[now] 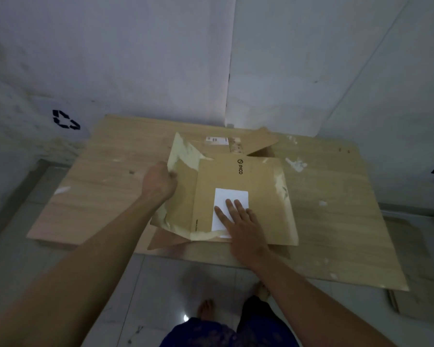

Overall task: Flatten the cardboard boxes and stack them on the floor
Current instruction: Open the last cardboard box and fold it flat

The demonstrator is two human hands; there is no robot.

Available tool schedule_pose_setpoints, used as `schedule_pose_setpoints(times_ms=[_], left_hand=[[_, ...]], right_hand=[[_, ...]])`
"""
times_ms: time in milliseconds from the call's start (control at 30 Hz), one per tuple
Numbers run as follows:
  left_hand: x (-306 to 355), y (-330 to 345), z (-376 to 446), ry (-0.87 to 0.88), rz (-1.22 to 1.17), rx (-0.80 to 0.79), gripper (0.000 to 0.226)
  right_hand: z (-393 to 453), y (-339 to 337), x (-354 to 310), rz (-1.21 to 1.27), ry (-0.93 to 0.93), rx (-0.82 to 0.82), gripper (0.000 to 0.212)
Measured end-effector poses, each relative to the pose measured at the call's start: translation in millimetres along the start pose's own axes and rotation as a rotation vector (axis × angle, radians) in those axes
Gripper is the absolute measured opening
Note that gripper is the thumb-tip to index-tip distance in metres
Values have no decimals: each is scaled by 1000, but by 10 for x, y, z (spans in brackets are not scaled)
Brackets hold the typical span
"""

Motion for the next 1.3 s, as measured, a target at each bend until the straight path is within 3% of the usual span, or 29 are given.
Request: schedule_pose_setpoints(times_ms=[133,300,500,667,767,833,933,1133,1300], left_hand=[[-176,439,-159,-50,-17,-87,32],[-409,828,-242,-165,-46,-156,32],[-537,1086,-304,-187,-60,-178,30],[-606,1162,-296,-263,18,-191,35],[-590,1156,-50,-262,46,-174,56],[-537,1163,221,-236,78,-174,58],[-443,1237,644,-231,50,-228,62],[-438,1446,1062,-412,-90,-295,72],[-530,1464,1162,-497,-143,-196,70]], right_hand=[[-160,291,35,1,-10,-197,90],[-150,467,130,-57,-31,-305,103],[-54,792,301,170,-5,-431,103],[414,720,515,469,193,-341,75],[845,578,759,517,354,-268,63],[1153,488,985,499,475,-232,57],[1556,393,1326,497,630,-219,63],[1886,462,1674,560,779,-316,87],[1936,478,1730,459,880,-243,92]])
Point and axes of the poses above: each hand's wrist, its own z-axis towards the middle knuckle, its own y-axis out of the palm, x = y × z, the point moved 5 cm from there along z, towards the middle knuckle, and after that the axes turned 10 degrees about y, right-handed, at the moved point
